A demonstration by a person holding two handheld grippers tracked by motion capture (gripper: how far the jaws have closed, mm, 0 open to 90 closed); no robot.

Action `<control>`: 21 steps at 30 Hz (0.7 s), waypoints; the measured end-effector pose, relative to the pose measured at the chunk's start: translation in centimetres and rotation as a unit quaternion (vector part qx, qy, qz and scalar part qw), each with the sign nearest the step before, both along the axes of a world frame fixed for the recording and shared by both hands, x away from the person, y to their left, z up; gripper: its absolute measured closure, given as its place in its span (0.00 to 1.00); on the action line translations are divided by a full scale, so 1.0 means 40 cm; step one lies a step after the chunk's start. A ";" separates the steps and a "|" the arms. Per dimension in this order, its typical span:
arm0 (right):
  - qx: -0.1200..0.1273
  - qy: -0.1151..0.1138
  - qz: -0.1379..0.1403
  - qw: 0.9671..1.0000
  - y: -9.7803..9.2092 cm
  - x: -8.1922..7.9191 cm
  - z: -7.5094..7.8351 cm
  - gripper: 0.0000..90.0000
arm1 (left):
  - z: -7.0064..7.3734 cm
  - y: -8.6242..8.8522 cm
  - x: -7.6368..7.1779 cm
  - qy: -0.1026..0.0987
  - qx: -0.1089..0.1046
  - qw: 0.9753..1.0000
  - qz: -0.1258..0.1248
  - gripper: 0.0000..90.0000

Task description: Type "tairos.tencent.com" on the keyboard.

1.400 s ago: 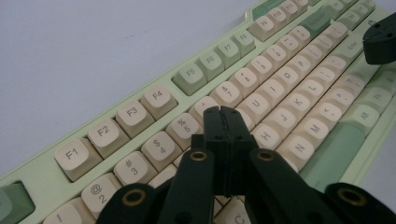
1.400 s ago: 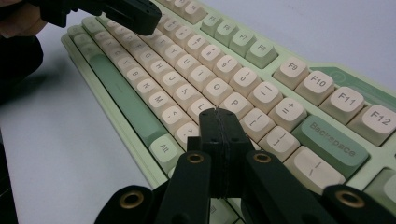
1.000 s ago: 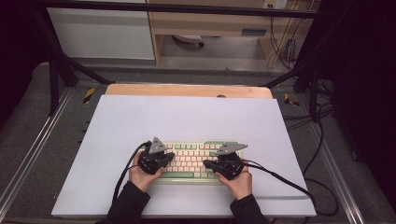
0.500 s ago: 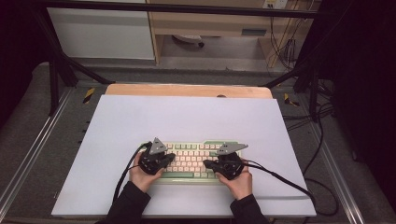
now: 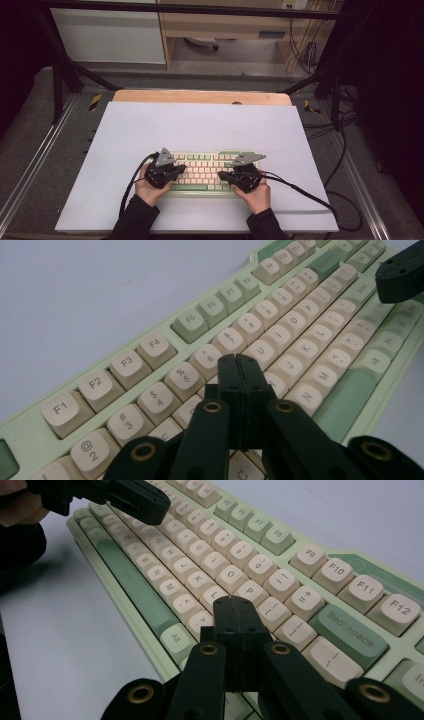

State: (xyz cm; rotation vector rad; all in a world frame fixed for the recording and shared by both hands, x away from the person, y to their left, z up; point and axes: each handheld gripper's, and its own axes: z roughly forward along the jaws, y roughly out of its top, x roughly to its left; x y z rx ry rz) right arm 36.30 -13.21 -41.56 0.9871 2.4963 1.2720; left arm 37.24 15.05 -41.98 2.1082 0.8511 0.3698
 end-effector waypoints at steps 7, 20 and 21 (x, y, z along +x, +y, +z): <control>0.000 -0.001 0.001 1.000 -0.002 -0.001 0.002 1.00 | 0.004 0.013 -0.013 0.002 -0.001 1.000 -0.003 1.00; 0.000 0.000 0.004 1.000 -0.003 -0.001 0.000 1.00 | 0.012 0.057 -0.026 0.005 -0.006 1.000 0.006 1.00; 0.000 0.000 0.004 1.000 -0.003 -0.001 -0.001 1.00 | 0.013 0.060 -0.026 0.005 -0.007 1.000 0.007 1.00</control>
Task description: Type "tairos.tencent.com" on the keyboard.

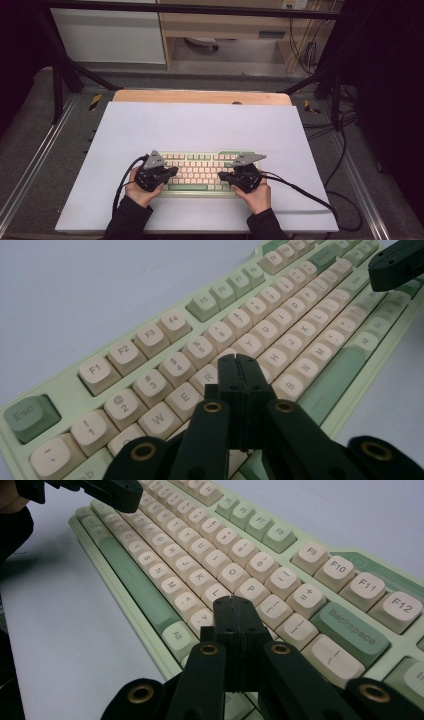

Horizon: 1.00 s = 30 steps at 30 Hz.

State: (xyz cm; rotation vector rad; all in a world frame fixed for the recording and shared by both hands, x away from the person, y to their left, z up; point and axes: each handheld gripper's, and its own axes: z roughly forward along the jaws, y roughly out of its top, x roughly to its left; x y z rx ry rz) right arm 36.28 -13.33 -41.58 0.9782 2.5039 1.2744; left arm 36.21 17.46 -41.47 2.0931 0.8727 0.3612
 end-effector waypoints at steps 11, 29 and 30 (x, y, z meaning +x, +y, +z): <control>0.002 0.005 -0.003 1.000 -0.002 0.000 -0.001 1.00 | -0.005 0.026 0.016 -0.001 0.002 1.000 0.023 1.00; 0.001 0.004 0.000 1.000 -0.001 0.001 -0.003 1.00 | -0.033 0.020 0.038 0.001 0.014 0.999 0.036 1.00; 0.001 0.005 -0.002 1.000 -0.001 0.001 -0.003 1.00 | -0.034 0.019 0.038 0.001 0.012 0.999 0.035 1.00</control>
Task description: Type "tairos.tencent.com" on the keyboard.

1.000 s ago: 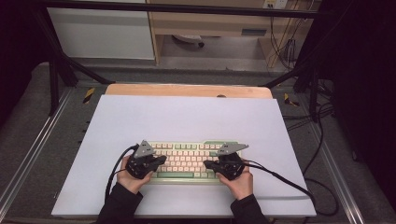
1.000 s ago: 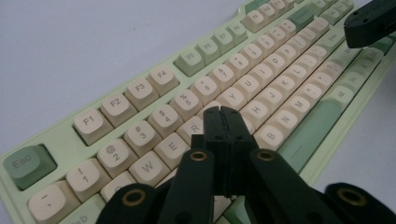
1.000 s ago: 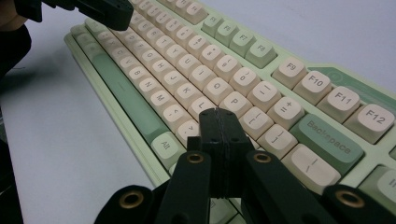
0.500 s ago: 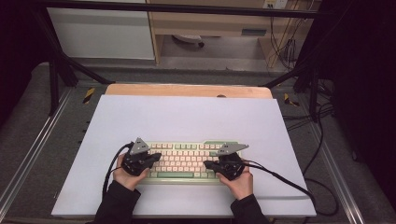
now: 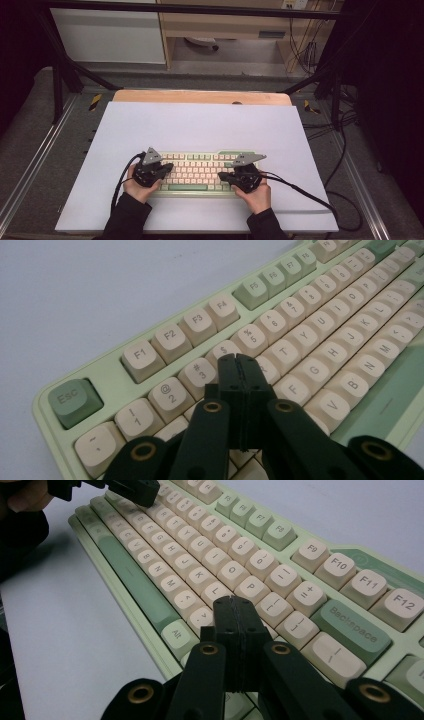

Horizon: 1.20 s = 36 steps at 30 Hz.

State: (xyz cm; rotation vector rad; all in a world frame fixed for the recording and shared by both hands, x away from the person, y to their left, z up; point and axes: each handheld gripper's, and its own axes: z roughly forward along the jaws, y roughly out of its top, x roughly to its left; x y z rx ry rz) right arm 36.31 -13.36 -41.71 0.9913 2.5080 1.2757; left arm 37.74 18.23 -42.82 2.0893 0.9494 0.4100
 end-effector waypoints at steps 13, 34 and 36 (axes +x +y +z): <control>0.001 -0.002 0.000 1.000 -0.001 -0.002 0.003 1.00 | -0.001 -0.001 -0.002 0.001 -0.004 1.000 -0.005 1.00; 0.010 0.002 0.009 1.000 0.020 -0.009 0.007 1.00 | 0.039 0.030 -0.040 -0.003 -0.010 1.000 -0.019 1.00; 0.009 0.000 0.012 1.000 0.027 -0.010 0.009 1.00 | 0.038 0.038 -0.044 -0.002 -0.008 1.000 -0.019 1.00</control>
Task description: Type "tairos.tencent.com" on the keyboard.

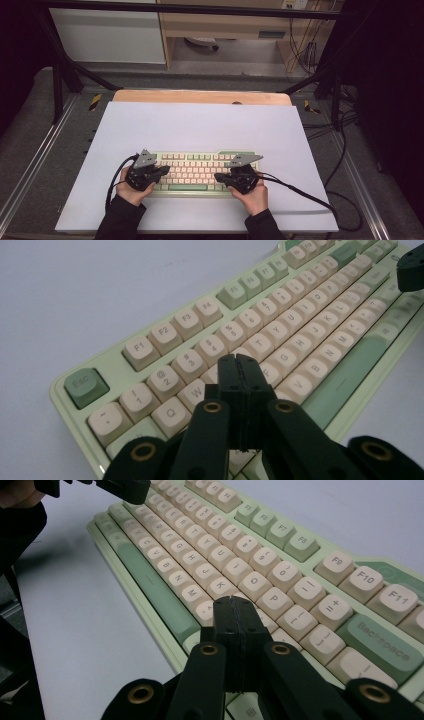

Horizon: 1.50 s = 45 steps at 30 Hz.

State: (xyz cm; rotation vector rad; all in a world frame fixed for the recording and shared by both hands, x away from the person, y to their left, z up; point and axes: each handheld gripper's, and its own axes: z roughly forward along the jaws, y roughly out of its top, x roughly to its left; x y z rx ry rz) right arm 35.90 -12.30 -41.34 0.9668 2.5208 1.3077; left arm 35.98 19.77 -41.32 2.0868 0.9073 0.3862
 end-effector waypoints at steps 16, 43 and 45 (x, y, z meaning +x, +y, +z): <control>0.000 0.005 0.013 1.000 0.041 0.000 0.005 1.00 | -0.009 0.034 -0.013 0.004 -0.002 1.000 0.008 1.00; -0.011 0.017 0.033 0.999 0.156 0.026 -0.023 1.00 | -0.015 0.037 -0.008 0.007 -0.007 1.000 0.009 1.00; -0.012 0.018 0.035 0.999 0.165 0.028 -0.028 1.00 | -0.016 0.038 -0.008 0.007 -0.007 1.000 0.010 1.00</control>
